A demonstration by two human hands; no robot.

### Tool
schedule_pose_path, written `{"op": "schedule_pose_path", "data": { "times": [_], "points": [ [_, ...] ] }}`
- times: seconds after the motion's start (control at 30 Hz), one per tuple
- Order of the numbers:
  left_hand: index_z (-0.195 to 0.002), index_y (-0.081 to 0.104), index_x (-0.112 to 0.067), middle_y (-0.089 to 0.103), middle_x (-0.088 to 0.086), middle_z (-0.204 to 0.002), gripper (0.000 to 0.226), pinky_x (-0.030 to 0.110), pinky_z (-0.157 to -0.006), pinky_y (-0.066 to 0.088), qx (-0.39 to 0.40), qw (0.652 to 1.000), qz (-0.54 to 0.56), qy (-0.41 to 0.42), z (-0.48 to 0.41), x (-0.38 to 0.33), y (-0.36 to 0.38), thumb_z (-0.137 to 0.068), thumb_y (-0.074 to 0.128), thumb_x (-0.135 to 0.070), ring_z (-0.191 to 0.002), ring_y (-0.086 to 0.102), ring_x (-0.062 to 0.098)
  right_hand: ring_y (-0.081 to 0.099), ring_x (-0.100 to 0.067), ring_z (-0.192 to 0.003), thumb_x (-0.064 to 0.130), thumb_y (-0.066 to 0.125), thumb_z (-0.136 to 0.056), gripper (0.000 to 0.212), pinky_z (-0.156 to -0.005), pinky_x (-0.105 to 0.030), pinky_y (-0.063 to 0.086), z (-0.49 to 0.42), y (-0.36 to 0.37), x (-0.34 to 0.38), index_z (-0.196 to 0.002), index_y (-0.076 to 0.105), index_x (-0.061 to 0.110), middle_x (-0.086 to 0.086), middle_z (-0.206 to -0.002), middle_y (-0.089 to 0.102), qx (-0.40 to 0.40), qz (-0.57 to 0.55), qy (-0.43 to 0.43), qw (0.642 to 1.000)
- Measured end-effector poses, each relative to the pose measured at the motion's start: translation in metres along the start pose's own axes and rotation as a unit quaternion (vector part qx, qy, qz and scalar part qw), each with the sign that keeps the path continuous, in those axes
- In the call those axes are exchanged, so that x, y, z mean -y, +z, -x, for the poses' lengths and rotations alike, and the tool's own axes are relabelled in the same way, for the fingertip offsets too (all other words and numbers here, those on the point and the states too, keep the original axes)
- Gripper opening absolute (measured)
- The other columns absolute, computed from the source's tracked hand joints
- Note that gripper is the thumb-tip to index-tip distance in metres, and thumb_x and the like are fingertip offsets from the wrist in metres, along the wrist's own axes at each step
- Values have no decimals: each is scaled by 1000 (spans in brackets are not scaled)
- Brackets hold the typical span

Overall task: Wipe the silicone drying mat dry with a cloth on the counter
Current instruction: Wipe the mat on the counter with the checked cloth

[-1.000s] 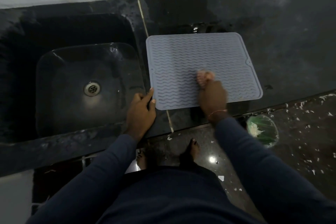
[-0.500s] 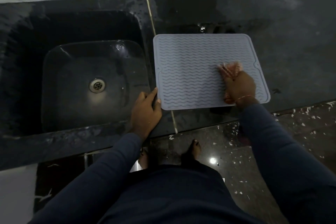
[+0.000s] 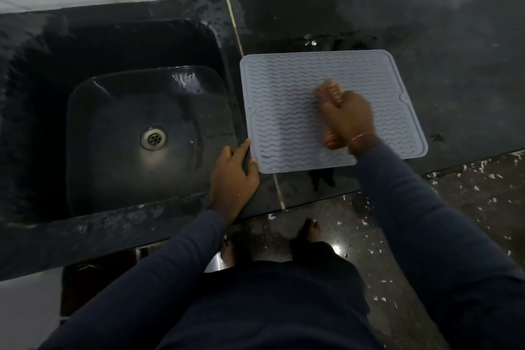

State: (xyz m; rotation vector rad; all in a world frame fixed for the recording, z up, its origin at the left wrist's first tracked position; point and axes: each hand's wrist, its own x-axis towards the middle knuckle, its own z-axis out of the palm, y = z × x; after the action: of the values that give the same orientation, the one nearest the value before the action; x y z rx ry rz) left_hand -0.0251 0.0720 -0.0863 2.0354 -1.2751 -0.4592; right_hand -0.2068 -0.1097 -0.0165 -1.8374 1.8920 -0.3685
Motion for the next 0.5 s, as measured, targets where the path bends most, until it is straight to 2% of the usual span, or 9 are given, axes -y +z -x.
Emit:
{"op": "schedule_pose_path", "data": {
  "times": [0.07, 0.1, 0.2, 0.27, 0.33, 0.37, 0.43, 0.5],
  "points": [
    [-135, 55, -18, 52, 6, -97, 48, 25, -75, 41, 3, 1000, 6, -6, 0, 1, 0, -89, 52, -33, -88, 57, 25, 62, -33, -103, 51, 52, -91, 49, -89, -39, 49, -6, -5, -10, -115, 65, 10, -14, -110, 67, -9, 26, 42, 999],
    [-134, 55, -19, 51, 6, -96, 47, 25, -74, 41, 3, 1000, 8, -7, 0, 1, 1, -90, 53, -32, -87, 57, 24, 59, -34, -111, 46, 47, -97, 46, -96, -39, 45, -1, 2, -4, -123, 61, 10, -15, -120, 64, -2, 27, 35, 999],
    [-134, 56, -20, 50, 6, -95, 44, 30, -75, 46, 9, 1000, -2, -8, -1, 3, 2, -91, 54, -32, -87, 55, 22, 51, -23, -125, 33, 34, -104, 40, -105, -31, 35, 35, 48, 47, -136, 52, 18, -5, -137, 55, 17, 9, -87, 996],
    [-120, 64, -17, 51, 6, -94, 39, 29, -73, 43, 17, 1000, -7, -7, -3, 5, 2, -88, 50, -35, -87, 56, 23, 47, -17, -129, 17, 39, -102, 40, -106, -21, 29, 63, 78, 80, -140, 49, 19, -3, -141, 52, 83, 23, -205, 975],
    [-103, 66, -13, 52, 6, -92, 27, 26, -70, 35, 21, 1000, -5, -6, -4, 7, 4, -88, 53, -31, -86, 57, 26, 51, -22, -126, 10, 47, -97, 43, -102, -23, 33, 71, 85, 98, -139, 50, 14, -8, -138, 55, 138, 14, -252, 958],
    [-107, 66, -13, 53, 5, -92, 25, 23, -71, 34, 17, 1000, -7, -1, -4, 7, 4, -90, 56, -28, -87, 57, 24, 55, -25, -119, 15, 50, -97, 38, -98, -27, 38, 65, 80, 99, -135, 55, 13, -10, -131, 60, 147, 6, -246, 958],
    [-126, 61, -15, 53, 4, -95, 36, 20, -74, 36, 1, 1000, -10, 5, -2, 5, 3, -92, 60, -24, -86, 55, 17, 63, -27, -103, 37, 49, -100, 34, -84, -31, 43, 44, 62, 83, -117, 67, 15, -10, -111, 69, 144, 4, -227, 963],
    [-133, 56, -17, 51, 1, -97, 42, 23, -76, 40, -4, 1000, 1, -11, -1, 2, 3, -93, 60, -28, -84, 53, 14, 66, -29, -90, 60, 43, -96, 54, -75, -32, 44, 14, 37, 49, -99, 71, 14, -10, -93, 71, 86, 28, -162, 983]
  ]
}}
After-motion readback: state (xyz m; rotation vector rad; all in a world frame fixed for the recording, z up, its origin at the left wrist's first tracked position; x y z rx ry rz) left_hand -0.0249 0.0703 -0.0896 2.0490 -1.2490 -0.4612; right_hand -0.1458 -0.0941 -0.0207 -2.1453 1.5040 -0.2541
